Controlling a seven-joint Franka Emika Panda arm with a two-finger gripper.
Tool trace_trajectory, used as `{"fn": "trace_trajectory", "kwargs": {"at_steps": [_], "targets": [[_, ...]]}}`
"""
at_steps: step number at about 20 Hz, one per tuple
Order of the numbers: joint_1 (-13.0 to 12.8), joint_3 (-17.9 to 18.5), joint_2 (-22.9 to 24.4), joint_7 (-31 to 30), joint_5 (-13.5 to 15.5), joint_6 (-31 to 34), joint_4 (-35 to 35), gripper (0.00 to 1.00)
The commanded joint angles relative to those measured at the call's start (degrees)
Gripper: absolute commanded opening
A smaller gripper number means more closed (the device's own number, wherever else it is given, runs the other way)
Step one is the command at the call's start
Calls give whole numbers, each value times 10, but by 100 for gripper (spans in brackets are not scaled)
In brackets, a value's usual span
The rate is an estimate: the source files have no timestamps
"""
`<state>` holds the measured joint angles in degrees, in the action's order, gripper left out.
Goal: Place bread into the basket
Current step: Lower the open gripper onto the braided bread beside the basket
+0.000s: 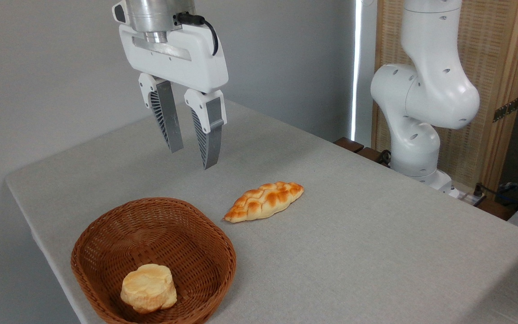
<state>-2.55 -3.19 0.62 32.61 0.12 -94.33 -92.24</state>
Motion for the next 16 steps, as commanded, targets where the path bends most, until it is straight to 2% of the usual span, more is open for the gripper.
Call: {"fn": "trace_trajectory", "kwargs": {"at_steps": [1,9,12,14,16], "targets": [[-32,8,81,6,-3,-23,-118,100],[-35,6,80,7,-3,-18,-115,100],[-38,0,101,23,-2,-44,-171,100],[-38,0,139,83,-1,-85,-242,100],[-38,-1,140,99,-1,-93,-282,100]]}}
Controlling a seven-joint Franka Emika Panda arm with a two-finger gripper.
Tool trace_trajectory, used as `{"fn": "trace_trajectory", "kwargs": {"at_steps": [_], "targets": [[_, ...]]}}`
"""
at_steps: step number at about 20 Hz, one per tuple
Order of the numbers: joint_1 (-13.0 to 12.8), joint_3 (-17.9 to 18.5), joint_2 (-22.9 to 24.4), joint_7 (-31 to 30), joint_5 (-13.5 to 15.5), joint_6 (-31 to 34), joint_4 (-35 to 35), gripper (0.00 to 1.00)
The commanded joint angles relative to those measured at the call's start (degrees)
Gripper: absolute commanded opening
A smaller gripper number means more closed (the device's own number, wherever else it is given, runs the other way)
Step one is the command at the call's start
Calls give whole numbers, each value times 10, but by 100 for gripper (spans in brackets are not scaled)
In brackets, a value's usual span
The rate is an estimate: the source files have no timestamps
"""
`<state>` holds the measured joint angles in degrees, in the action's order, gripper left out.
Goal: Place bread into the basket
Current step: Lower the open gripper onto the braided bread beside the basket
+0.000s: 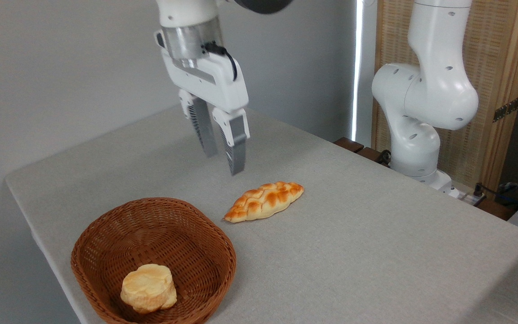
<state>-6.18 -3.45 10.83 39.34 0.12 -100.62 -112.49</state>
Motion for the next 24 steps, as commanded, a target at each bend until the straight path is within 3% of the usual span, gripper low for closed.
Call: {"fn": "trace_trajectory", "kwargs": {"at_steps": [1,3,6,7,15,17,21,23,24], "targets": [[-2,-6,34,32,-1,-45,-106,100],[-2,-20,34,31,0,-56,-145,100],[-3,-25,38,20,49,-46,-169,100],[-3,-25,38,15,52,-46,-170,100],[-3,-24,26,23,41,-55,-193,100],[-3,-25,22,27,10,-56,-195,100],[-4,-25,12,24,9,-105,-216,100],[-5,-25,11,22,9,-113,-217,89],[-5,-25,12,23,14,-113,-217,70]]}}
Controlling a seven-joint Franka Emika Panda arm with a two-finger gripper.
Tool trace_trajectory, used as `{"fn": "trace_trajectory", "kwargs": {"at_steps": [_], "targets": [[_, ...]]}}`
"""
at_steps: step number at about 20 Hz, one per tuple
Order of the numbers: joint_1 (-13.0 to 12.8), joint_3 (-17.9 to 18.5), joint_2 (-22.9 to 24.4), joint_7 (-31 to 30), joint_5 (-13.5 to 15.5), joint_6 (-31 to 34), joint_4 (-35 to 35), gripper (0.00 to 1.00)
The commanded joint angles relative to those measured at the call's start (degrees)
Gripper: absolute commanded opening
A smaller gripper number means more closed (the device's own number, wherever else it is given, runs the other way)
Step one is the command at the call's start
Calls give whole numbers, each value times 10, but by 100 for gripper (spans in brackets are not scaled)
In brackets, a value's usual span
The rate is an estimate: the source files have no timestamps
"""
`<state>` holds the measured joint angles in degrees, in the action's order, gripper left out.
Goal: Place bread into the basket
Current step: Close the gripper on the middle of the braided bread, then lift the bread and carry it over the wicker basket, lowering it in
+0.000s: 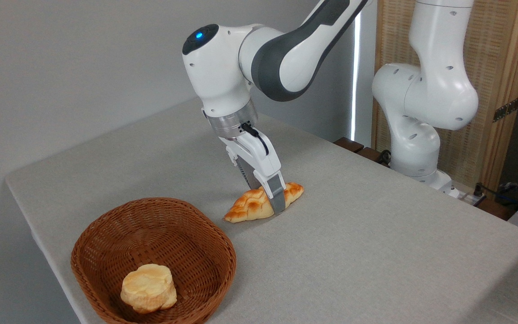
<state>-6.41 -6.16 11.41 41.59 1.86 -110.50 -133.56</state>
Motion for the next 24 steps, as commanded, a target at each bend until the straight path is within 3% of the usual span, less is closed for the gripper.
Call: {"fn": "trace_trajectory", "kwargs": {"at_steps": [1,2,10,14,16,18,20,22,24], "targets": [[-3,2,6,3,-2,-14,-6,60],[-3,2,7,4,-2,-14,-4,54],[-3,1,10,13,-9,-2,1,52],[-22,11,-11,39,-46,139,123,50],[-22,28,-41,46,-35,177,208,51],[-21,36,-94,42,7,176,295,51],[-19,41,-185,43,22,168,421,51],[-18,43,-227,43,46,83,450,51],[-18,38,-255,44,46,15,450,51]]}}
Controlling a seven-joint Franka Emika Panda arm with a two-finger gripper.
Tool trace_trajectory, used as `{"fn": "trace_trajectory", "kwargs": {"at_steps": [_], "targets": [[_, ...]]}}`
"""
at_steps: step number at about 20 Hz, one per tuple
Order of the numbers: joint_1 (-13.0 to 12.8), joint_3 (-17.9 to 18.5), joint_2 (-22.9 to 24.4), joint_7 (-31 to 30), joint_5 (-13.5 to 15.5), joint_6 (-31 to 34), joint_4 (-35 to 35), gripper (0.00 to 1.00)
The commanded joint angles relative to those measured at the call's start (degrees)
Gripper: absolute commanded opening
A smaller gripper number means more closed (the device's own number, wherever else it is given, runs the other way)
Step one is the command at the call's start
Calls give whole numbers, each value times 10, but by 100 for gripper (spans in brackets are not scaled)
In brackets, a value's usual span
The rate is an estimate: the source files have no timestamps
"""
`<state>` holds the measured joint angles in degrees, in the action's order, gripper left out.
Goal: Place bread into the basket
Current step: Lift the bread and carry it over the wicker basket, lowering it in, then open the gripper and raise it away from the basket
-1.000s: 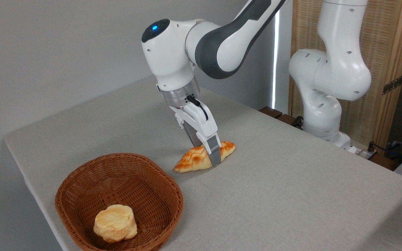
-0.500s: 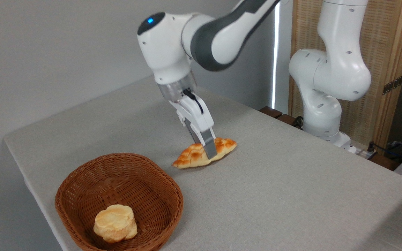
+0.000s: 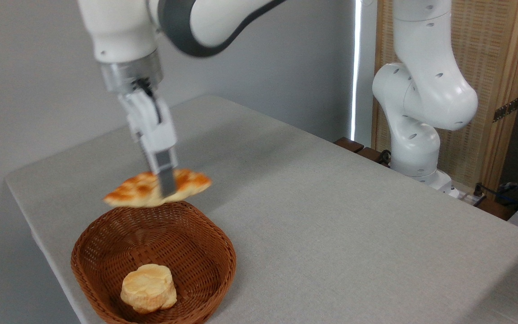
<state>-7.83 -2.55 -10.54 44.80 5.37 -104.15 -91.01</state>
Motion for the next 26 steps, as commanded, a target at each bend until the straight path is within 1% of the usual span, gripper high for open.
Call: {"fn": "trace_trajectory", "kwargs": {"at_steps": [1,3,4,5,7,18,20,22,23,24,25,26], "targets": [[-3,0,-44,13,9,-58,23,53],[-5,-1,-54,17,3,-60,22,75],[-5,0,-60,16,3,-64,22,96],[-5,0,-62,16,2,-71,22,100],[-5,0,-62,16,3,-84,22,100],[-5,0,-56,9,3,-74,21,100],[-5,1,-54,9,3,-63,22,100],[-4,3,-38,7,3,-25,22,100],[-2,5,-19,6,3,1,22,100],[8,6,-2,6,3,20,22,100],[36,-1,30,-11,3,48,22,100],[47,-3,51,-24,3,66,20,100]]}}
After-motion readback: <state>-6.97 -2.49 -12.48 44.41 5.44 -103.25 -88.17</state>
